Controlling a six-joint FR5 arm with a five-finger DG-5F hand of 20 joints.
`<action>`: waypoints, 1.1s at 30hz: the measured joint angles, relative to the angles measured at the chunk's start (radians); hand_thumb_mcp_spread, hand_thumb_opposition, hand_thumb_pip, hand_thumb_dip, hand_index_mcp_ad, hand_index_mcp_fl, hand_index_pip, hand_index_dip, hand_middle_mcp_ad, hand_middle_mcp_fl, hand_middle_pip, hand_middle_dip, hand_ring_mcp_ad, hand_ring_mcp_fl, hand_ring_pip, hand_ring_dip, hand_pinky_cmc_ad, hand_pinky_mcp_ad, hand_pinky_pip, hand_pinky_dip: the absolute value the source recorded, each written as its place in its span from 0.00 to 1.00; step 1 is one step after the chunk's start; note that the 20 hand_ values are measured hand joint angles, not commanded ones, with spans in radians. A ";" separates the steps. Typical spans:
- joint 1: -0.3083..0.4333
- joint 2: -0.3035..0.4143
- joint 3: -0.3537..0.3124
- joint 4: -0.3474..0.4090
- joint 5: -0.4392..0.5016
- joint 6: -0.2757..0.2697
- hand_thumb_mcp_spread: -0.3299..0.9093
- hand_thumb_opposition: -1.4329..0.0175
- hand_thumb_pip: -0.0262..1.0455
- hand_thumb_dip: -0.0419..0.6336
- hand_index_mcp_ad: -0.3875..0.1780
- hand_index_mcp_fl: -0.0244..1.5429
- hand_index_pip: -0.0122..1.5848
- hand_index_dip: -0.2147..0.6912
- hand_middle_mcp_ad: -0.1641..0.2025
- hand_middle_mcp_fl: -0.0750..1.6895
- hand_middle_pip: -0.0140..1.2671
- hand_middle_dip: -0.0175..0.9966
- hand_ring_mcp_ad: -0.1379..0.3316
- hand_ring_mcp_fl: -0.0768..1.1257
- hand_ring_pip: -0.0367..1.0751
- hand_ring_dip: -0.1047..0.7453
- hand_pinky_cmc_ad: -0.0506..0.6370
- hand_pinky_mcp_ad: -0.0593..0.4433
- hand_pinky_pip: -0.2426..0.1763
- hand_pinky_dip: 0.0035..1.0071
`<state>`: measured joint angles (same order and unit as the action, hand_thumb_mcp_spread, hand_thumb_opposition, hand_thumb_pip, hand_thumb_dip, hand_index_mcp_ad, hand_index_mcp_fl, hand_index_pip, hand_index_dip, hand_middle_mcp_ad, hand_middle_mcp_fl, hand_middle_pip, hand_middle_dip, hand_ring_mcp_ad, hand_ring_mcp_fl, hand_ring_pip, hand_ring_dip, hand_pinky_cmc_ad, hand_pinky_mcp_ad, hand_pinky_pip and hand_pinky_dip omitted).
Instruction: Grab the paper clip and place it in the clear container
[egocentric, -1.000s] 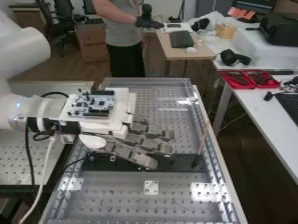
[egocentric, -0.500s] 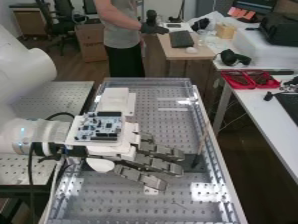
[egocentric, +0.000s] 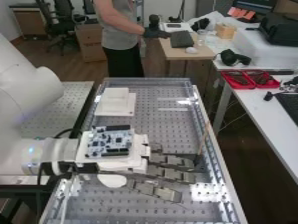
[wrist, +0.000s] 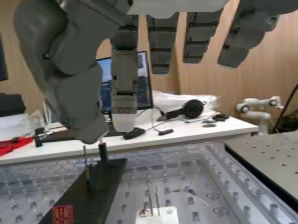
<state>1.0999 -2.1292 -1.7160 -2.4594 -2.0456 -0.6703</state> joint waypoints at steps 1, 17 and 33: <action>0.000 -0.001 0.001 0.000 -0.001 0.000 0.59 0.42 0.63 0.46 0.51 0.23 0.85 0.34 0.61 0.12 0.10 0.17 0.57 0.08 0.12 0.17 0.47 0.60 0.43 0.20; -0.013 -0.067 0.049 0.000 -0.051 -0.042 0.60 0.41 0.63 0.46 0.50 0.23 0.86 0.34 0.62 0.13 0.10 0.19 0.57 0.08 0.12 0.19 0.47 0.60 0.49 0.20; -0.031 -0.118 0.109 -0.022 -0.090 -0.062 0.60 0.41 0.63 0.46 0.48 0.23 0.87 0.33 0.56 0.14 0.10 0.19 0.54 0.08 0.12 0.19 0.47 0.61 0.52 0.21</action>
<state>1.0689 -2.2469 -1.6074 -2.4813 -2.1354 -0.7322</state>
